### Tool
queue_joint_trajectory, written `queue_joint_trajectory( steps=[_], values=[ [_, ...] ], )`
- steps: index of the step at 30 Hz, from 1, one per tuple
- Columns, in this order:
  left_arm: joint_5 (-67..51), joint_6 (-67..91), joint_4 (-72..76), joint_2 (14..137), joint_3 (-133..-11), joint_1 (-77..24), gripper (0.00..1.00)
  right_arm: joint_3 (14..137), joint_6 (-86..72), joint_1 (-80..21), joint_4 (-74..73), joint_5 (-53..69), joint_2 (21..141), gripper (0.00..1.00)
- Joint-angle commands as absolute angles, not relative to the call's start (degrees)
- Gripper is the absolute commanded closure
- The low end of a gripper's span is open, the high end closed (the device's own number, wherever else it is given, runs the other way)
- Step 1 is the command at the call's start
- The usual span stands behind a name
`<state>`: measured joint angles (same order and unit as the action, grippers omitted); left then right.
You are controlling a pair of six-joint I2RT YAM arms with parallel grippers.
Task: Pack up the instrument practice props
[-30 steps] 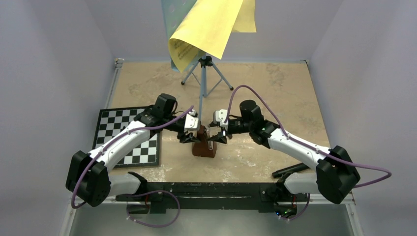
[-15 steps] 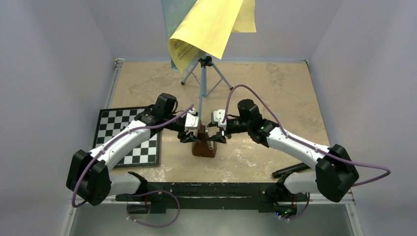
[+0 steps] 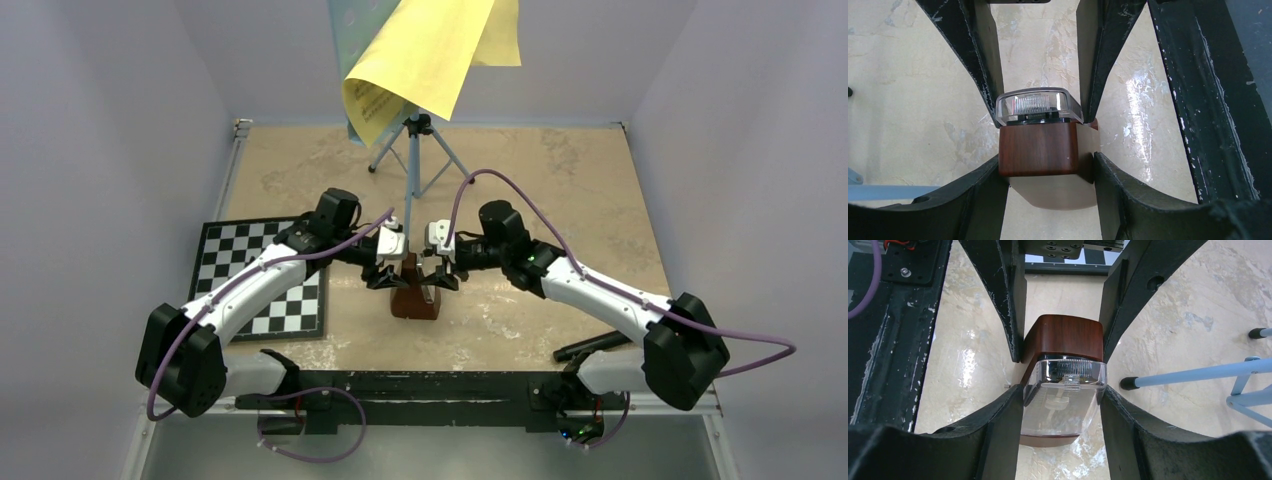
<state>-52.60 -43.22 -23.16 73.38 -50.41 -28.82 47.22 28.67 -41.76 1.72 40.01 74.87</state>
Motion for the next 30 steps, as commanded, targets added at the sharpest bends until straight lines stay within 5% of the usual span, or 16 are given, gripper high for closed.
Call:
queue_joint_trajectory(
  steps=[1, 30],
  values=[
    [-47.9, -43.7, -22.0, 76.8, -49.4, -29.7, 1.0, 48.3, 26.5, -43.9, 0.2, 38.7, 77.9, 1.0],
    [-47.2, -44.7, -22.0, 75.9, -47.7, -29.7, 1.0, 48.8, 14.1, -41.9, 2.3, 45.0, 73.2, 1.0]
  ],
)
